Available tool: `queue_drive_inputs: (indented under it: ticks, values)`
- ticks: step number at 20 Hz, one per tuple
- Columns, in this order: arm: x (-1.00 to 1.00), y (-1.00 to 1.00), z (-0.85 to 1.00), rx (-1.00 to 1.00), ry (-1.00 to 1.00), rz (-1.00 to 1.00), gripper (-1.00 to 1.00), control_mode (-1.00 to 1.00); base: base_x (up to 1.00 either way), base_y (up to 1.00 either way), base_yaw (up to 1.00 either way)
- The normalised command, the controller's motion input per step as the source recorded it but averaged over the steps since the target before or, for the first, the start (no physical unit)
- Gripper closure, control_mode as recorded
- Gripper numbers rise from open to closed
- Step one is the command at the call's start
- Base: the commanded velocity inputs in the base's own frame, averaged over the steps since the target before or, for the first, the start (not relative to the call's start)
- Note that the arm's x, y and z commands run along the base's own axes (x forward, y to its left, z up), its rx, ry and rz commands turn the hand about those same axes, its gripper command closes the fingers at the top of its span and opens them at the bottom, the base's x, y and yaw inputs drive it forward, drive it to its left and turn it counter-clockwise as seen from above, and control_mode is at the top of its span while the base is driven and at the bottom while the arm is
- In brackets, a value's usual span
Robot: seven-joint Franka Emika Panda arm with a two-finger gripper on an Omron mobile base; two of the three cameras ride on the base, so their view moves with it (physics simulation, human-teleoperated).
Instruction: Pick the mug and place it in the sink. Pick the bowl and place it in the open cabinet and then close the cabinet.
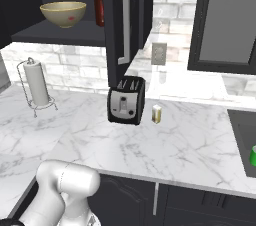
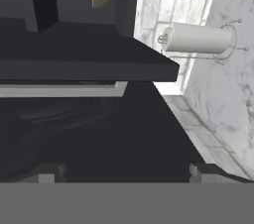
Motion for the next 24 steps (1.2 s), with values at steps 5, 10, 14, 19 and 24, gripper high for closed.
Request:
queue_drive_inputs:
  ticks: [5,10,14,19,24]
  values:
    - [0.08,0.07,-0.07,0.00,0.00,0.00,-1.00,-1.00,0.00,0.00,0.00]
    - [0.11,0.16,-0.13,0.00,0.00,0.00,-1.00,-1.00,0.00,0.00,0.00]
    - [0.19,0.09,-0.05,0.00,0.01,0.00,-1.00,-1.00,0.00,0.00,0.00]
    - [0.21,0.04,0.00,0.00,0.00,0.00,-1.00,-1.00,0.00,0.00,0.00]
    - [0.26,0.00,0.00,0.00,0.00,0.00,-1.00,-1.00,0.00,0.00,0.00]
